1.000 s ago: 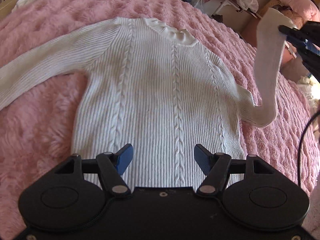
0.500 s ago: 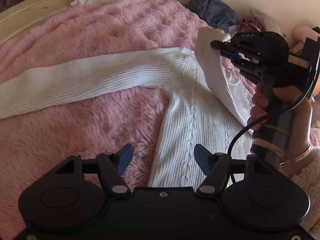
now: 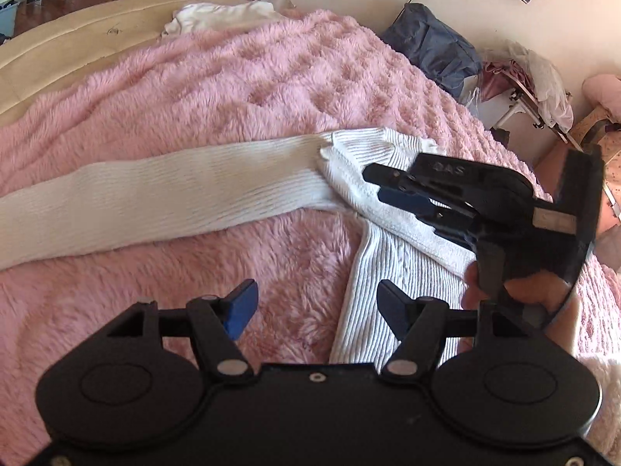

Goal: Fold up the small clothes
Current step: 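Lift the cuff with the right gripper and lay the sleeve across the sweater body, then open the right gripper and release the folded sleeve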

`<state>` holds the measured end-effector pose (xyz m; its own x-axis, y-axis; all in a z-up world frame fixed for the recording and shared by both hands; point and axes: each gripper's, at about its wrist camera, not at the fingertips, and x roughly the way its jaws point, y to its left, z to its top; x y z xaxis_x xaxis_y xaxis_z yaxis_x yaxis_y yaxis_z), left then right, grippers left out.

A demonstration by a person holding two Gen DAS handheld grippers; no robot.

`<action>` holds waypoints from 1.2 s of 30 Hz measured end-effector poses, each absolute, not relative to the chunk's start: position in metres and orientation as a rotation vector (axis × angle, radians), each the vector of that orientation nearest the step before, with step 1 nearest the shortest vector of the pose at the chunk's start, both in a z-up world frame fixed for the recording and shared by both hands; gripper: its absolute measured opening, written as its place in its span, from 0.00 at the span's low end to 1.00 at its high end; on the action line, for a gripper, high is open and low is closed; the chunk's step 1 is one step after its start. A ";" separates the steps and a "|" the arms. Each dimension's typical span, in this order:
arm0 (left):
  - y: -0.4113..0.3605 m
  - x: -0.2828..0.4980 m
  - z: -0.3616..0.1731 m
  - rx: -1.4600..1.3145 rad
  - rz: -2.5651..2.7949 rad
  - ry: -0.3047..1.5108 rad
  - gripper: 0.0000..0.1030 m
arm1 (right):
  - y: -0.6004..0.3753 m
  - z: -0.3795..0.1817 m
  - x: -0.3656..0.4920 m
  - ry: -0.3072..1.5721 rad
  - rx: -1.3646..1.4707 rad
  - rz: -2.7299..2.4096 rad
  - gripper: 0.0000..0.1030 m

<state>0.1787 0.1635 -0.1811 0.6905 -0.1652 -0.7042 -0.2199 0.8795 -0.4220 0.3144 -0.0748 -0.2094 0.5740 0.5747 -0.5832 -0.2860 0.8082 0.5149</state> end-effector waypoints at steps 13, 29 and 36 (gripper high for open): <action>0.189 0.307 -0.197 -0.604 -0.044 0.784 0.63 | -0.225 -0.173 0.265 0.664 0.106 0.083 0.42; 0.170 0.338 -0.211 -0.549 -0.034 0.785 0.03 | -0.251 -0.196 0.265 0.698 0.162 0.037 0.42; 0.183 0.319 -0.191 -0.519 -0.050 0.663 0.03 | -0.259 -0.192 0.268 0.668 0.164 -0.005 0.47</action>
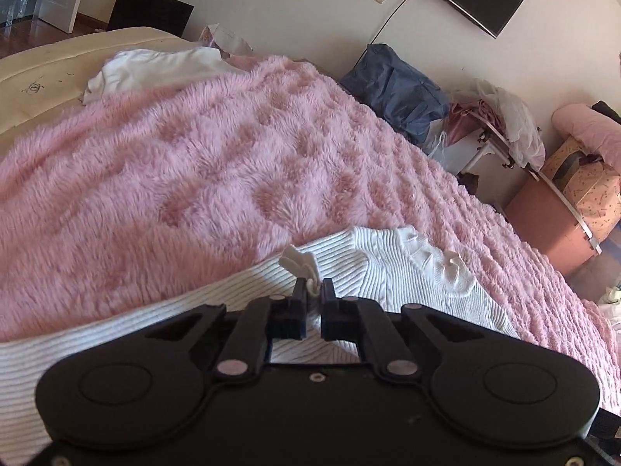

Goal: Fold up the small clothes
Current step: 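Open the right gripper and release the folded sleeve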

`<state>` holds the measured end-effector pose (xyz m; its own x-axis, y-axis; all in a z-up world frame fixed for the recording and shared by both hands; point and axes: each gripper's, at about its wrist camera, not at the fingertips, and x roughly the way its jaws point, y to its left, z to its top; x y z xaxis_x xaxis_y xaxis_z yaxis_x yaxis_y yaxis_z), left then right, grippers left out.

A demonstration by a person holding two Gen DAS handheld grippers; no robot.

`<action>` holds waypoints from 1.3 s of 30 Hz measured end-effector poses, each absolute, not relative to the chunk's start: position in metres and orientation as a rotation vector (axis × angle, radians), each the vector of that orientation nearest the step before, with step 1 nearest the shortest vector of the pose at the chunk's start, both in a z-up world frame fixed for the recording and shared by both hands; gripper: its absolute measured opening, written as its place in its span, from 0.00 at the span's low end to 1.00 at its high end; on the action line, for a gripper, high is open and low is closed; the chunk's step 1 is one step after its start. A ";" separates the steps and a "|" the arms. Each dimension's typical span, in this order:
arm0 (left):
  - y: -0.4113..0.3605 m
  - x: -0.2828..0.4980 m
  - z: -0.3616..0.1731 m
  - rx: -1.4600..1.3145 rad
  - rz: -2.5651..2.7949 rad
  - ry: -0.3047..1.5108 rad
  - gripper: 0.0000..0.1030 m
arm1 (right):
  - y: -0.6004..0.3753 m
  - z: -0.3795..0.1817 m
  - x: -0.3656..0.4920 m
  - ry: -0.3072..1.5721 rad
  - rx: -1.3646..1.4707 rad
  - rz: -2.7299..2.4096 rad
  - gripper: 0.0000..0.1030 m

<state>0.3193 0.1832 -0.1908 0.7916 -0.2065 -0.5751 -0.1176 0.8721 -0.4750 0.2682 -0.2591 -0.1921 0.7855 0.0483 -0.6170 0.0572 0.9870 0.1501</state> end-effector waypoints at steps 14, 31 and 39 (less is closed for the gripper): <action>0.185 0.292 -0.188 -0.490 0.059 0.599 0.42 | -0.276 -0.207 0.283 0.680 0.168 -0.096 0.49; 0.155 0.348 -0.234 -0.442 -0.031 0.762 0.45 | -0.304 -0.223 0.307 0.731 0.153 -0.198 0.54; 0.167 0.287 -0.172 -0.463 -0.048 0.692 0.45 | -0.287 -0.179 0.265 0.685 0.187 -0.136 0.54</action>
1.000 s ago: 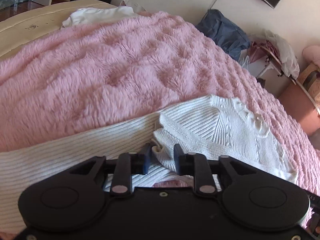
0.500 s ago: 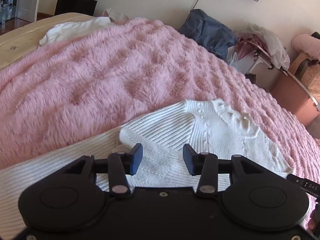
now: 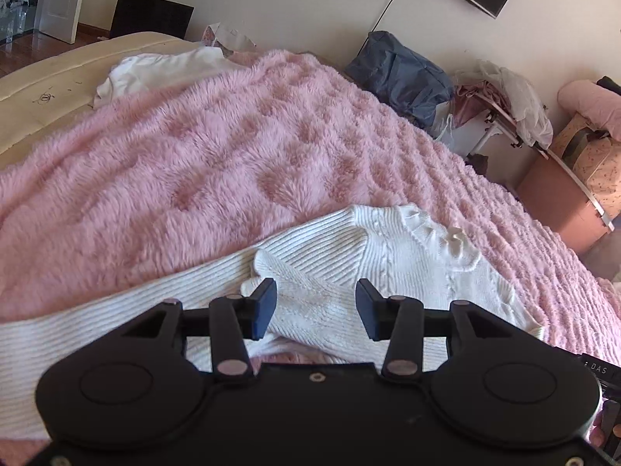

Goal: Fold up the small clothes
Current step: 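Open the right gripper and release the folded sleeve, then grasp the other sleeve cuff with the left gripper and lift it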

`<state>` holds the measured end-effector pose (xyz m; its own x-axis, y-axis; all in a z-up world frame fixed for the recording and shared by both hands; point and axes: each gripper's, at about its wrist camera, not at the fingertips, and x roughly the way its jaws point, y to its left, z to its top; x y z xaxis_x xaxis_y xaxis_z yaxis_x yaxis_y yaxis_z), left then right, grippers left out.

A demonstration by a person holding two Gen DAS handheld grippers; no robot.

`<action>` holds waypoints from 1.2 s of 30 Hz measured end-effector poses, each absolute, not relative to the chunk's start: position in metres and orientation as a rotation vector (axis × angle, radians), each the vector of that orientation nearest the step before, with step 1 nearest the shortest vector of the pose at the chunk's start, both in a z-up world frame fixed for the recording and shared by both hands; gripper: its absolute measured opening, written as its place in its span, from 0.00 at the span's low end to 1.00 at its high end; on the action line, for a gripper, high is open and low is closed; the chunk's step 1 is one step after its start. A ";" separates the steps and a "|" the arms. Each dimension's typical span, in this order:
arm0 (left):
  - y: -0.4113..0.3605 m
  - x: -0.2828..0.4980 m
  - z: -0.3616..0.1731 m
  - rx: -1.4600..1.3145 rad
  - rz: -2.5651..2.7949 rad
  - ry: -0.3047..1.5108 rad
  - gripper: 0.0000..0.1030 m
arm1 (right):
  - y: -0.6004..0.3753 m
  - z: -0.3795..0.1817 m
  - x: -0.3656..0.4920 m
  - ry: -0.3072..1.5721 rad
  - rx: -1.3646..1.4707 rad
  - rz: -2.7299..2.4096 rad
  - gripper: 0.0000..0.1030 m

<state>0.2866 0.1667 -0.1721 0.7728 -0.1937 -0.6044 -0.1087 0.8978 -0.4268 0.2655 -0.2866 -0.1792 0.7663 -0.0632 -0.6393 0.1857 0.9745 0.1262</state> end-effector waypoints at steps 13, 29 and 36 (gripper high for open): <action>0.103 0.144 -0.204 -0.502 -0.220 0.884 0.47 | -0.233 -0.197 0.138 0.810 0.128 0.124 0.55; 0.176 0.103 -0.182 -0.623 0.070 0.673 0.50 | -0.210 -0.195 0.141 0.812 0.122 0.146 0.57; 0.285 0.052 -0.193 -0.791 0.593 0.489 0.49 | -0.139 -0.187 0.174 0.769 0.042 0.291 0.58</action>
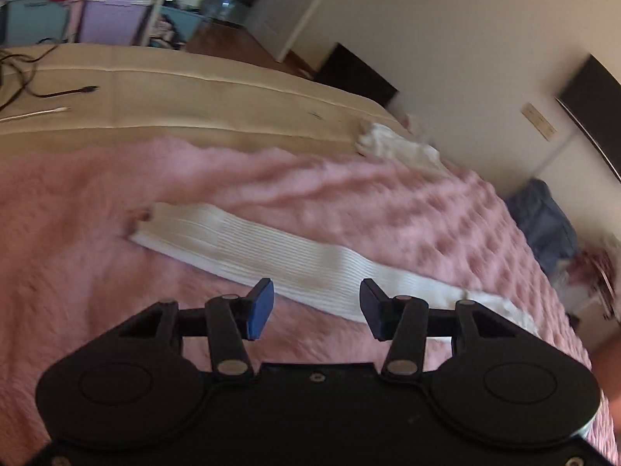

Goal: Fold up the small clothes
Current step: 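Grasp the other sleeve cuff with the left gripper and lift it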

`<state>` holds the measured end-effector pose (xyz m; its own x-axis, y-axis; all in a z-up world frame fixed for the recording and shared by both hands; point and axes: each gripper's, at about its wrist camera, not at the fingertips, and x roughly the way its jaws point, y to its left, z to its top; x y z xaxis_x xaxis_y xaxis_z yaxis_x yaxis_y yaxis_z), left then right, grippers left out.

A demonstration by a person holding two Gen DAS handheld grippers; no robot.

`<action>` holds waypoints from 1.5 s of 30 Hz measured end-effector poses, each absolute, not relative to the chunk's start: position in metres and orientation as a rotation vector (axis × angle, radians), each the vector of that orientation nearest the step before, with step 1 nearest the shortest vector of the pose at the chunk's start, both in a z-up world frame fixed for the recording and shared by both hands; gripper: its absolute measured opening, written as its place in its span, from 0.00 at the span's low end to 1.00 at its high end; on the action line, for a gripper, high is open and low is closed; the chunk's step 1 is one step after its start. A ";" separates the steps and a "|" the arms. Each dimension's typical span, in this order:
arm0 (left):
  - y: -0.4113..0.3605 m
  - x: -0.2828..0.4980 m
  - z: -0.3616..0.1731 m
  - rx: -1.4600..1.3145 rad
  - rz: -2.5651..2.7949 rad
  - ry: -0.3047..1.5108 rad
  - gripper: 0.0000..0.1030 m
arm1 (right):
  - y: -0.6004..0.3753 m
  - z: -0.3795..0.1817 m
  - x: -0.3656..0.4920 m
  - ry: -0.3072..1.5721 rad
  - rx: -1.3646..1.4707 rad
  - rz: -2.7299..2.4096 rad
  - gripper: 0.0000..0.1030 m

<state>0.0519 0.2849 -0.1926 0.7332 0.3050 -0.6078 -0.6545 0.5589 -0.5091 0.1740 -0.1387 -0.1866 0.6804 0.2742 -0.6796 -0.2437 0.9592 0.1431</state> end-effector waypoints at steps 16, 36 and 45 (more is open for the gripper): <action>0.357 0.029 -0.238 -1.097 0.758 0.449 0.46 | -0.056 -0.190 0.221 0.745 -0.029 0.386 0.58; 0.352 0.043 -0.202 -1.009 0.567 0.264 0.02 | -0.063 -0.194 0.221 0.759 -0.029 0.370 0.58; 0.300 0.135 -0.117 -0.927 0.280 0.176 0.02 | -0.111 -0.180 0.215 0.730 0.016 0.326 0.58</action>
<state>0.1348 0.3004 -0.1167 0.9497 0.1616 -0.2682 -0.3117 0.5679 -0.7618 0.2148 -0.1106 -0.1799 0.6972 0.2981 -0.6519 -0.2867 0.9495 0.1275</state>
